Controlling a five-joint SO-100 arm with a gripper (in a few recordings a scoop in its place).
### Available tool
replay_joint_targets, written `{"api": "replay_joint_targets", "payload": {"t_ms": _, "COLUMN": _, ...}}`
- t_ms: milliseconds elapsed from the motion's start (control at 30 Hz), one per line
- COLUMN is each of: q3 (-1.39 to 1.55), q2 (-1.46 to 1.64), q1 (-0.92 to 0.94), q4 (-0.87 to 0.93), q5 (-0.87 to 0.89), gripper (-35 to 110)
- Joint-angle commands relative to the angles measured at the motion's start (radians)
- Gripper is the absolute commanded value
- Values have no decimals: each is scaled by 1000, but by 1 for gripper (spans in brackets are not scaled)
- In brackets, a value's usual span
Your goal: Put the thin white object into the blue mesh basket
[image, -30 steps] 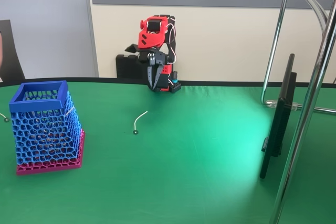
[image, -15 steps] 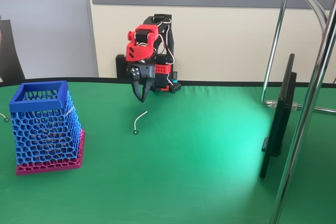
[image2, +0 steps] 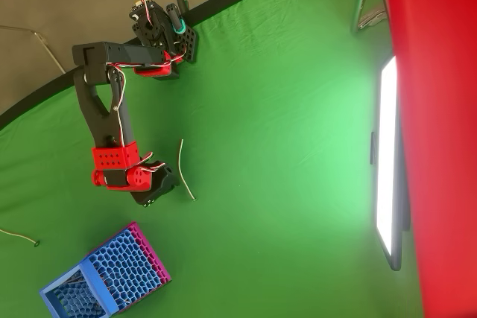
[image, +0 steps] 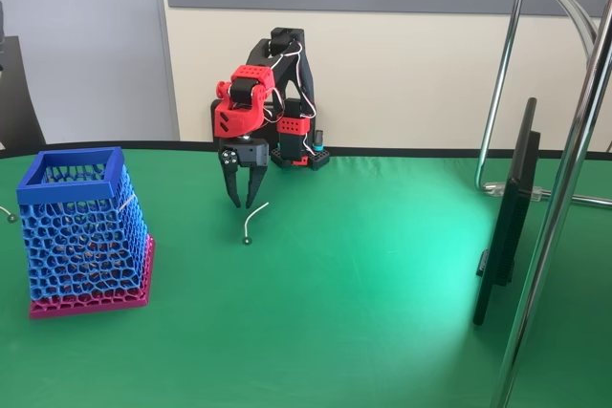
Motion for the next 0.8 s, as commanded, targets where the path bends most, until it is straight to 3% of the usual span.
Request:
{"api": "replay_joint_targets", "payload": {"t_ms": 0, "q3": -67, "q2": -35, "q1": 6, "q4": -11, "q5": 9, "gripper": 16}}
{"api": "replay_joint_targets", "payload": {"t_ms": 767, "q3": -227, "q2": -218, "q1": -75, "q4": -12, "q5": 5, "gripper": 15}}
